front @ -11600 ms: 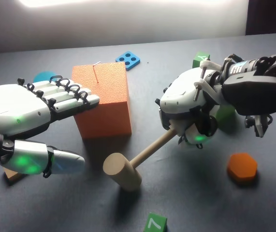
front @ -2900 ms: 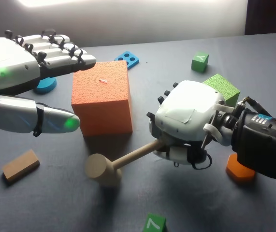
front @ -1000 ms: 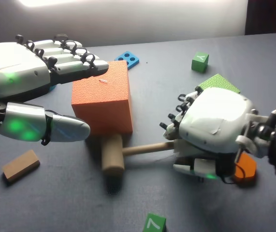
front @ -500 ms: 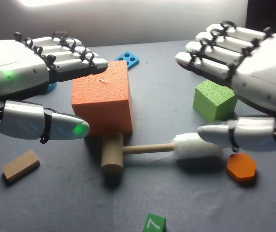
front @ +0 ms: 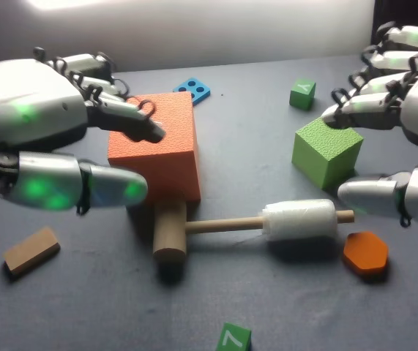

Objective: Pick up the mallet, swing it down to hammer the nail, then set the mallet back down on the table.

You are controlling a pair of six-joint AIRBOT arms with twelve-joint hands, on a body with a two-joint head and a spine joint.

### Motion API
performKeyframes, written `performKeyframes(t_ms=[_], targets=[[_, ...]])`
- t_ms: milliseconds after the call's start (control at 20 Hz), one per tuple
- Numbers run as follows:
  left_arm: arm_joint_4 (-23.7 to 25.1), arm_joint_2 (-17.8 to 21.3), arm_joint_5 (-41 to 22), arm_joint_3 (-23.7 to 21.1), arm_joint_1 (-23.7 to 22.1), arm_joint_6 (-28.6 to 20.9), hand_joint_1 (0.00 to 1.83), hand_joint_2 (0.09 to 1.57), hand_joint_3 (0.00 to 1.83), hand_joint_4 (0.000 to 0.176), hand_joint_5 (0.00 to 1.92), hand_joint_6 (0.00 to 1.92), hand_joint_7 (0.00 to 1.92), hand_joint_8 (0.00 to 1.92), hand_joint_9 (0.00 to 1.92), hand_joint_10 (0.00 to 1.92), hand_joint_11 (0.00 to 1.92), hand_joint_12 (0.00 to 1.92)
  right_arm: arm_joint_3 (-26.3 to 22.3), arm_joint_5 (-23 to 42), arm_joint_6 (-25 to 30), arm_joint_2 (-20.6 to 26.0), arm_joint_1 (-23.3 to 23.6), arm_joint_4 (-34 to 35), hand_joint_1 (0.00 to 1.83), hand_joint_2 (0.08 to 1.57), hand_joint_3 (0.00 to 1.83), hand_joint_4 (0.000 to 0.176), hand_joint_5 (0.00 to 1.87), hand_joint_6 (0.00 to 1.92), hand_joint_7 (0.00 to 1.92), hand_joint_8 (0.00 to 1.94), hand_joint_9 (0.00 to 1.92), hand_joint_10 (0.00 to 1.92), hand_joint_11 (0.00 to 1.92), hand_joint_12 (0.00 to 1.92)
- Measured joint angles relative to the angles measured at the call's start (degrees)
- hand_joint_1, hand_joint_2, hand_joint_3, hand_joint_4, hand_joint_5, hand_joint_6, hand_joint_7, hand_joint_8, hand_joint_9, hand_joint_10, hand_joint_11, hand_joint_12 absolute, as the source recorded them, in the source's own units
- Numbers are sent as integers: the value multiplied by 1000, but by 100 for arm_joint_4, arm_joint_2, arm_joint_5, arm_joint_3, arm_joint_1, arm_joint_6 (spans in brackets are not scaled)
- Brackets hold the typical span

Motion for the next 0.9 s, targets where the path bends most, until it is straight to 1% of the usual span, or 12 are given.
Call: performKeyframes(t_ms=[50, 150, 200, 250, 300, 350, 450, 500, 550, 650, 700, 900], targets=[[9, 2, 50, -66, -24, -7, 124, 1287, 6, 0, 366, 1918, 440, 1921, 428, 1921, 473, 1921, 0, -15, -26, -7, 13, -39, 311, 1162, 19, 0, 354, 1920, 344, 1940, 439, 1921, 565, 1921], [-31, 7, 98, -162, -79, -17, 135, 1303, 1, 0, 1034, 1592, 1131, 1887, 1009, 1921, 853, 1921, 39, -31, -2, -48, 61, -26, 258, 1197, 8, 0, 700, 1921, 718, 1941, 755, 1921, 902, 1921], [-20, 7, 107, -216, -101, 9, 240, 1278, 1, 72, 1311, 1630, 1403, 1914, 1325, 1921, 1194, 1921, 57, -46, 85, -63, 79, -22, 212, 1198, 2, 0, 1030, 1921, 1117, 1941, 1155, 1921, 1278, 1921], [-20, 4, 107, -269, -101, 28, 279, 1261, 0, 155, 1286, 1558, 1447, 1842, 1439, 1921, 1320, 1921, 90, -39, 107, -87, 81, -20, 231, 1190, 0, 0, 1264, 1921, 1370, 1941, 1415, 1921, 1473, 1921], [4, 4, 116, -310, -101, 55, 302, 1242, 0, 172, 1309, 1619, 1457, 1829, 1460, 1921, 1331, 1921, 105, -44, 140, -98, 79, -17, 218, 1191, 0, 0, 1395, 1921, 1511, 1941, 1558, 1921, 1606, 1921], [9, 7, 133, -332, -101, 76, 265, 1259, 2, 175, 1320, 1828, 1467, 1903, 1487, 1921, 1389, 1921, 116, -61, 225, -101, 68, -20, 223, 1192, 0, 0, 1473, 1921, 1594, 1941, 1639, 1921, 1682, 1921], [-17, 4, 144, -356, -98, 114, 220, 1353, 19, 176, 1411, 1917, 1563, 1920, 1574, 1921, 1559, 1921, 188, -129, 358, -153, 68, -24, 295, 1218, 8, 0, 1511, 1921, 1627, 1941, 1659, 1921, 1664, 1921], [-20, 4, 138, -374, -98, 111, 443, 1446, 20, 176, 1466, 1920, 1628, 1921, 1662, 1921, 1696, 1921, 245, -151, 424, -179, 68, -24, 356, 1275, 8, 30, 1554, 1921, 1672, 1941, 1697, 1921, 1700, 1921], [-39, 7, 127, -407, -74, 111, 871, 1440, 0, 176, 1478, 1921, 1644, 1921, 1710, 1921, 1777, 1921, 297, -177, 529, -199, 68, -26, 608, 1359, 20, 53, 1557, 1921, 1707, 1941, 1734, 1921, 1735, 1921], [-9, 4, 129, -439, -50, 133, 1307, 1360, 0, 176, 1480, 1921, 1582, 1921, 1642, 1921, 1689, 1921, 431, -208, 756, -251, 68, -28, 930, 1418, 22, 92, 1512, 1921, 1714, 1941, 1760, 1921, 1770, 1921], [-22, 4, 140, -452, -50, 133, 1315, 1365, 0, 176, 1492, 1921, 1568, 1921, 1619, 1921, 1642, 1921, 461, -219, 802, -258, 68, -24, 953, 1439, 19, 159, 1495, 1921, 1705, 1941, 1758, 1921, 1768, 1921], [-15, 0, 125, -509, -50, 133, 1213, 1355, 0, 174, 1491, 1921, 1570, 1921, 1607, 1921, 1582, 1921, 544, -361, 1193, -282, 68, -26, 896, 1470, 22, 176, 1520, 1921, 1701, 1941, 1771, 1921, 1779, 1921]])
